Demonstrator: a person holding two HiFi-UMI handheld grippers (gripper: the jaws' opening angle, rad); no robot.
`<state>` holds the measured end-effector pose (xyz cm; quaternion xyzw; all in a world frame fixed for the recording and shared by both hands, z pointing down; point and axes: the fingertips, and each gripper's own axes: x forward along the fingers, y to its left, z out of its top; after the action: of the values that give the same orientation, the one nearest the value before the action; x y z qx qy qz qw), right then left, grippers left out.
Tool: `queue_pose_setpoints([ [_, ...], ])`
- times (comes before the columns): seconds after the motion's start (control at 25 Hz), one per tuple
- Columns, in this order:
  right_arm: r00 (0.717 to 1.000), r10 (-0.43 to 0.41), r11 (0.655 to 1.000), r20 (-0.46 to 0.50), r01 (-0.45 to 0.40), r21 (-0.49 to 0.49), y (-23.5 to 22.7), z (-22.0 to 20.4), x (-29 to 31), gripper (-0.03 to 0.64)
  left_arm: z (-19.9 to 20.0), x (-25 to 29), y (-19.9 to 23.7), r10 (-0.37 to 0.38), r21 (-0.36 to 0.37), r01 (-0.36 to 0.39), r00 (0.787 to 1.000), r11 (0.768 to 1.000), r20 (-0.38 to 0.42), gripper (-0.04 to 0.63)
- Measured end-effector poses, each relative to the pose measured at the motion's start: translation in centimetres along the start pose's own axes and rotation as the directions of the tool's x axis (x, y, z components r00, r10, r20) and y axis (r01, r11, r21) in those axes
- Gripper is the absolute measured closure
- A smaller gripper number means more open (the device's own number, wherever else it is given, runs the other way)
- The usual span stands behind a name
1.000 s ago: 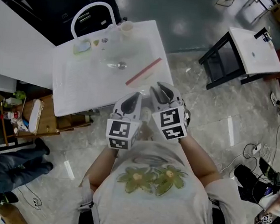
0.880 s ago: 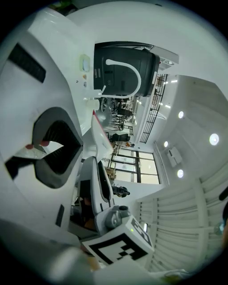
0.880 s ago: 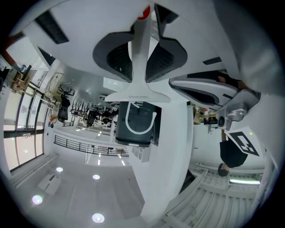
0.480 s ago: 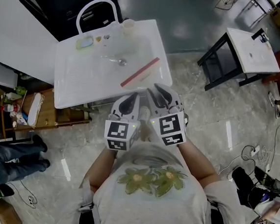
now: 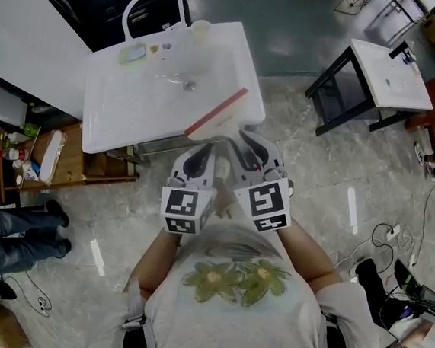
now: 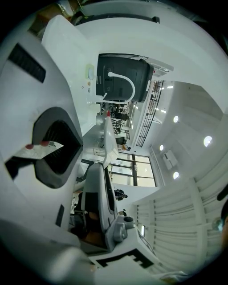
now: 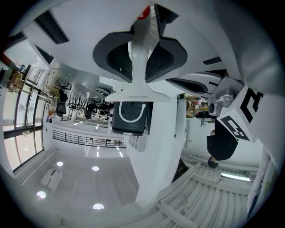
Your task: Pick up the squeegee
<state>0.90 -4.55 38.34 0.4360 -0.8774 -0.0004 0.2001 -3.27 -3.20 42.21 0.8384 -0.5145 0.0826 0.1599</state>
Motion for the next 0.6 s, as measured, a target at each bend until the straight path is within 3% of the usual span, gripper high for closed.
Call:
queue_pose_setpoints([
  [0.6,1.0,0.01,1.0,-0.009,-0.01,0.014,2.6,-0.6,-1.9,0.514,-1.1,-2.3,-1.1,-0.012,0.011,0.012,1.0,1.0,-0.012,0.587],
])
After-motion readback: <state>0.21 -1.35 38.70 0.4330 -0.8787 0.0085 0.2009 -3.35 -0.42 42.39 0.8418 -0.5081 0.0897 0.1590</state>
